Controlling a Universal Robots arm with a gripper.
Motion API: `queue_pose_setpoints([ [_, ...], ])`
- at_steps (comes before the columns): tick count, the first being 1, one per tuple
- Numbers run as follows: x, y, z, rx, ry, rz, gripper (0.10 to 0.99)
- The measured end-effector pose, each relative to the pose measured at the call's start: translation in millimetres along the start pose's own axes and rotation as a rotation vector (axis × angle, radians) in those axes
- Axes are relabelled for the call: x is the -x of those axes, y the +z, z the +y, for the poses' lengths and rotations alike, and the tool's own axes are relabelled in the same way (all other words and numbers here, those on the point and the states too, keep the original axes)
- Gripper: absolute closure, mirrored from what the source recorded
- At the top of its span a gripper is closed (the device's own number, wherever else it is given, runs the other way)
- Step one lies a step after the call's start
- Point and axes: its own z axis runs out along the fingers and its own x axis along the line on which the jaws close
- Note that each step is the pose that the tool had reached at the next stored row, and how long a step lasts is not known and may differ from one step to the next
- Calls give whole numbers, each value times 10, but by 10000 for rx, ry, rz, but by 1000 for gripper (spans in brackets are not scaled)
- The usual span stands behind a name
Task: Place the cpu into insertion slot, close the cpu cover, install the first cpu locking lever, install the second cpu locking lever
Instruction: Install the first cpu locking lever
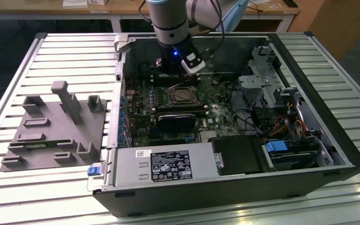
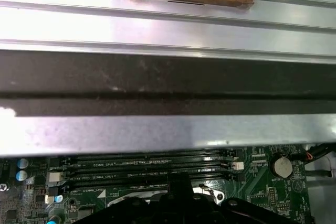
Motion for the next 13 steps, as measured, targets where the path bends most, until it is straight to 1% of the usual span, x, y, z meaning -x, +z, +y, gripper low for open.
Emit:
queue_pose_setpoints([
  [2, -3, 11, -2, -36, 179, -36, 984],
  [7, -6, 30, -6, -203, 1006, -196, 984],
  [9, -8, 37, -1, -236, 1172, -228, 984],
  [13, -11, 49, 25, -275, 1364, -265, 984],
])
